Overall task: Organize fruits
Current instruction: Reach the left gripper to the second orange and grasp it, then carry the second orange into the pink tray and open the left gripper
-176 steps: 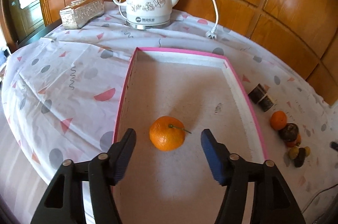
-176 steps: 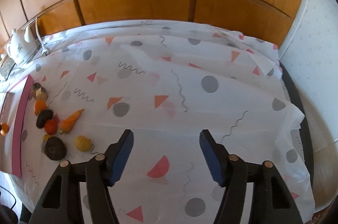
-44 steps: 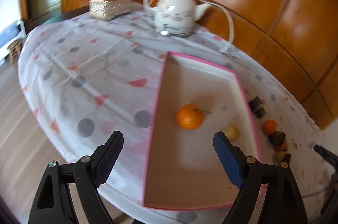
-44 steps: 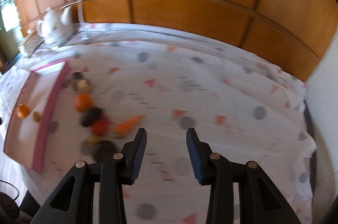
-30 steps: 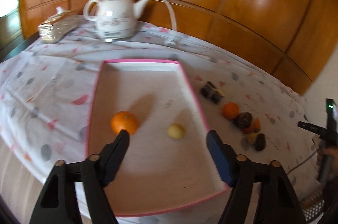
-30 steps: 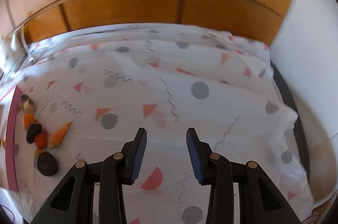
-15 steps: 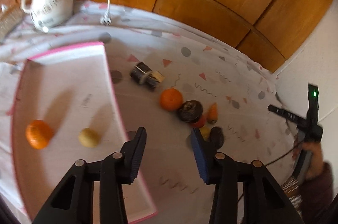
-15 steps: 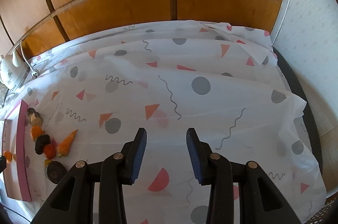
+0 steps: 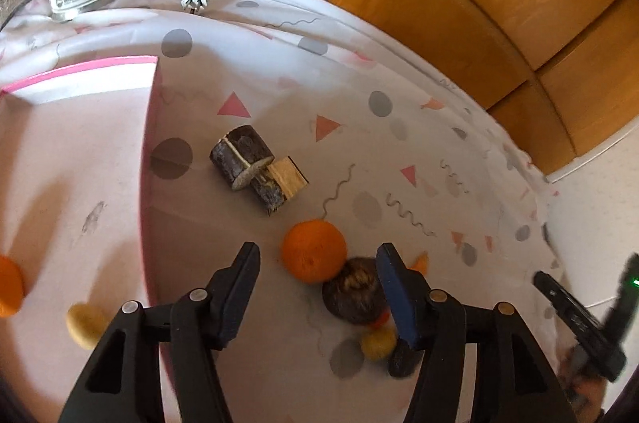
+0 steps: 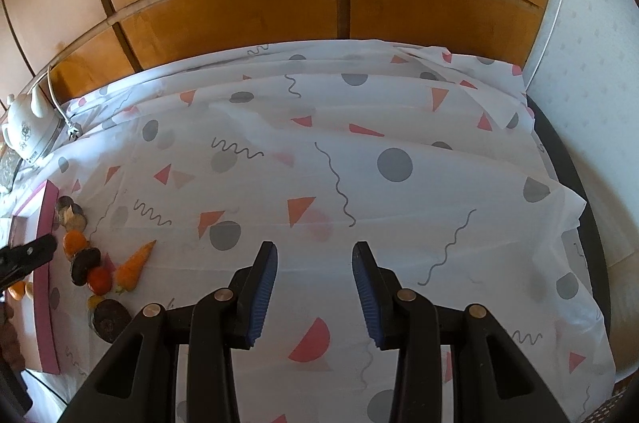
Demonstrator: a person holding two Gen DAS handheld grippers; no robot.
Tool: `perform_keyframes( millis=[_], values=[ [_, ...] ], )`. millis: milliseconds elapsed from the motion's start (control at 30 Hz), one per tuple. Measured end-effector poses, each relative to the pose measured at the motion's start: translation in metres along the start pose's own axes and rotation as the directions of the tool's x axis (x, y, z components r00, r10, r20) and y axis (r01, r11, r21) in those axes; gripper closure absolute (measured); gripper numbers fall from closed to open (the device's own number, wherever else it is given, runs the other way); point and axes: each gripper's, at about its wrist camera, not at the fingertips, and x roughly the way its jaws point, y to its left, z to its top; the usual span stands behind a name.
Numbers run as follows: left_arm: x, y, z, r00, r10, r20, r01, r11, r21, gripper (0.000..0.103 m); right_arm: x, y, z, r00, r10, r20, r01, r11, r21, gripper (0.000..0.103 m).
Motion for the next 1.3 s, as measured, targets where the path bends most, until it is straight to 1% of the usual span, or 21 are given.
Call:
perform_keyframes(
  millis=[67,100,133,167,200,267,333,400,500,700,867,1033,1133,1300],
  values=[
    [0.01,0.002,0.0,1.0,0.011,-0.021,-0.011,1.0,-0.013,0.043,0.001,0.001,0.001,1.0,-0.001,-0.001,0.001,1.0,-0.011,0.064],
    [0.015,0.003,0.0,0.999,0.001,-0.035,-0.002,1.0,-0.024,0.049,0.001,0.001,0.001,1.0,-0.005,-0.001,0.005,1.0,-0.016,0.064],
    [0.02,0.003,-0.001,0.999,-0.007,-0.051,0.006,1.0,-0.025,0.053,0.002,0.001,0.001,1.0,-0.005,-0.003,0.005,1.0,-0.016,0.064],
    [0.021,0.004,-0.003,0.998,-0.031,-0.046,0.03,0.999,-0.023,0.062,0.002,0.0,0.001,1.0,-0.005,-0.005,0.005,1.0,-0.014,0.064],
    [0.02,0.003,-0.003,0.999,-0.027,-0.032,0.027,1.0,-0.008,0.063,0.003,0.0,0.001,1.0,-0.003,-0.007,0.002,1.0,-0.011,0.063],
    [0.018,0.003,-0.005,0.999,-0.027,-0.032,0.027,1.0,0.0,0.064,0.003,0.0,0.001,1.0,0.0,-0.01,0.0,1.0,-0.012,0.064],
    [0.015,0.006,-0.006,0.998,-0.044,-0.036,0.043,0.999,-0.017,0.064,0.003,0.001,0.001,1.0,0.003,-0.013,-0.004,1.0,-0.017,0.064],
    [0.006,0.009,-0.007,0.999,-0.044,-0.016,0.044,0.999,-0.008,0.064,0.005,0.003,0.0,1.0,0.01,-0.025,-0.01,1.0,-0.023,0.064],
    [-0.013,0.007,-0.013,0.999,-0.028,0.033,0.027,0.999,0.048,0.064,0.009,0.007,-0.002,0.998,0.026,-0.052,-0.028,0.999,-0.037,0.064],
    [-0.041,0.013,-0.016,0.995,-0.031,0.09,0.023,0.996,0.081,0.064,0.017,0.021,-0.009,0.995,0.03,-0.096,-0.039,0.994,-0.098,0.064],
    [-0.055,0.029,-0.02,0.994,-0.022,0.107,0.018,0.999,0.042,0.064,0.024,0.03,-0.016,0.991,0.004,-0.13,-0.022,0.99,-0.142,0.064],
    [-0.077,0.054,-0.026,0.989,-0.009,0.146,0.01,1.0,-0.008,0.064,0.033,0.027,-0.021,0.986,-0.056,-0.158,0.031,0.987,-0.156,0.064],
    [-0.094,0.067,-0.029,0.983,0.005,0.182,0.001,0.999,-0.037,0.064,0.031,0.019,-0.02,0.985,-0.084,-0.148,0.066,0.99,-0.127,0.064],
    [-0.127,0.099,-0.037,0.966,0.055,0.254,-0.029,0.994,-0.105,0.064,0.029,-0.002,-0.017,0.98,-0.139,-0.141,0.135,0.99,-0.034,0.064]
  ],
)
